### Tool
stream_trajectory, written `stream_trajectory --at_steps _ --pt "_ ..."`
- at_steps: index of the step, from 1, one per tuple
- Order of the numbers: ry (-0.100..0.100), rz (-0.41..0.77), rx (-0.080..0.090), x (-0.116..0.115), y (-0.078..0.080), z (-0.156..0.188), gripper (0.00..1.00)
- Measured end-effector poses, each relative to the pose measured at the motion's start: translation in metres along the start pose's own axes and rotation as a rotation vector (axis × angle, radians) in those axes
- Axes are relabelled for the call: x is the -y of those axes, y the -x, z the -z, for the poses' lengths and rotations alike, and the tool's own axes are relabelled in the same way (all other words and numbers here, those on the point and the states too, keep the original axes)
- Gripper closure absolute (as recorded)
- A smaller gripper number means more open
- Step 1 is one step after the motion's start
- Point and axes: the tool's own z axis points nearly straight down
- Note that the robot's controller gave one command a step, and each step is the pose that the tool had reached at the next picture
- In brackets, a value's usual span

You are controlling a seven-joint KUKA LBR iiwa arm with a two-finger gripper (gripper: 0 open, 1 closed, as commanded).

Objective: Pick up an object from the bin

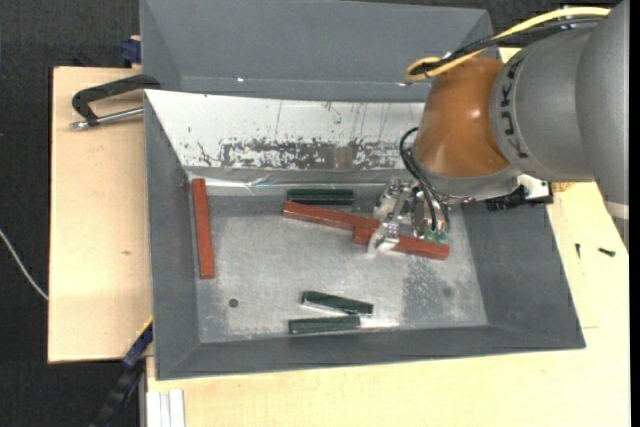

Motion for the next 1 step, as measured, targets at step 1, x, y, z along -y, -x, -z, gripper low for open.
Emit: stream_trajectory --at_steps 1 --pt "0.0 -0.001 -0.002 0.0 -0.0015 0.0029 1.0"
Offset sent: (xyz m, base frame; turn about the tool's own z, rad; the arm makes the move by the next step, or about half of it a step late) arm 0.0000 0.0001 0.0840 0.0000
